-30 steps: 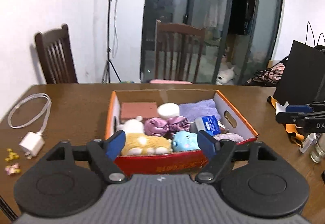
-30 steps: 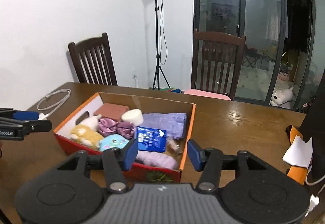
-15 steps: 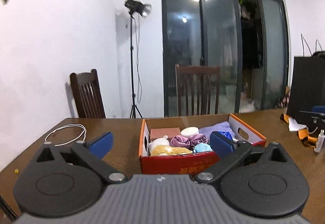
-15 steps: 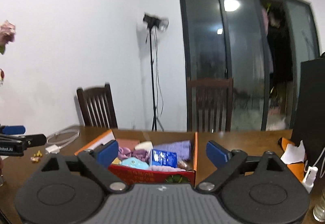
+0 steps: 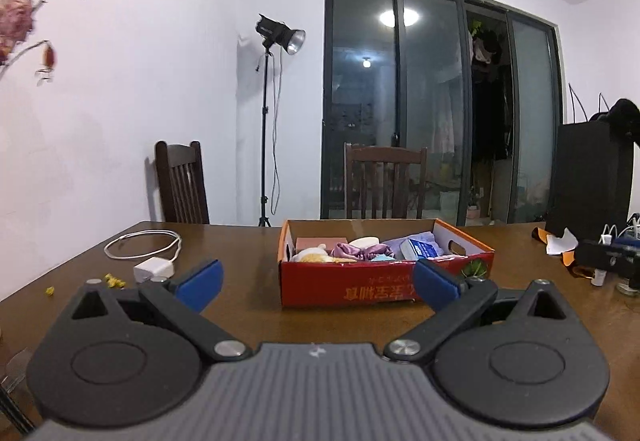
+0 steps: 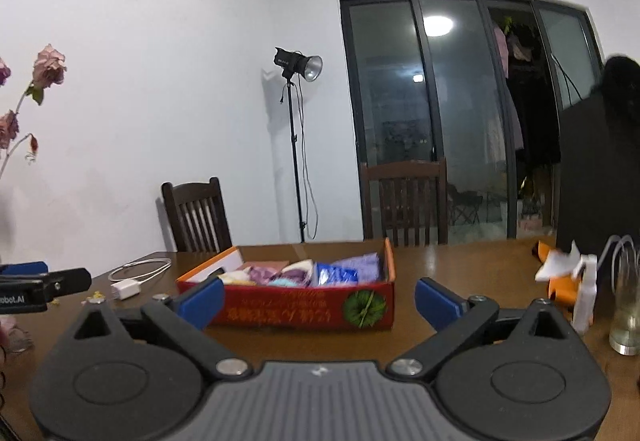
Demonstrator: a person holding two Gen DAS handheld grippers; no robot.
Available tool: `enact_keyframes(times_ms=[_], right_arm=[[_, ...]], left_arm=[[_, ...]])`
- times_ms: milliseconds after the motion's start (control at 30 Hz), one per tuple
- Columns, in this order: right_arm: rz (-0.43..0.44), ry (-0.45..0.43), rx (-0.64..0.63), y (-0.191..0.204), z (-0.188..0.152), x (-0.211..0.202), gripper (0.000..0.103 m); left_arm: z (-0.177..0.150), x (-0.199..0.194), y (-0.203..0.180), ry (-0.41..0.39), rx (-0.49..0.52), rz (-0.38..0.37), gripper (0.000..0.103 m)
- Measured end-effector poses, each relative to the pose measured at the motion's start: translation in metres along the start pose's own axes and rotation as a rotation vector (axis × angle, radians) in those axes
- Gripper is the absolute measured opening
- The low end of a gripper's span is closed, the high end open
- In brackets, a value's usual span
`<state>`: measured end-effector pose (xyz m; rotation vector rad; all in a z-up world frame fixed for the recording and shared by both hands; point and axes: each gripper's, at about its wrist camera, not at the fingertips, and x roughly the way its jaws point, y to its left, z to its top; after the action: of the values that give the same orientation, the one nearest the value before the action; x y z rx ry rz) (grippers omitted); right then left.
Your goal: Organize soft objects
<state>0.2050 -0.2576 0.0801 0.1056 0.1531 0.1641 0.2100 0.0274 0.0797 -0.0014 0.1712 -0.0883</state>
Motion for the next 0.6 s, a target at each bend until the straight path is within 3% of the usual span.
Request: enact_keyframes(times_ms=[267, 433, 600], right_arm=[[0.047, 0.089, -0.051, 0.037, -0.048, -0.055, 0.102], [0.084, 0.13, -0.071, 0.055, -0.081, -0.091, 0.102], [0.088, 0.132, -0.053, 0.069, -0.102, -0.125, 0.102]], left_arm=[[-0.041, -0.079, 0.009, -0.018, -0.011, 0.025, 0.103], [-0.076, -0.124, 0.011, 0.021, 0.023, 0.052, 0.103], [-0.091, -0.142, 0.015, 0.042, 0.076, 0.092, 0.103]])
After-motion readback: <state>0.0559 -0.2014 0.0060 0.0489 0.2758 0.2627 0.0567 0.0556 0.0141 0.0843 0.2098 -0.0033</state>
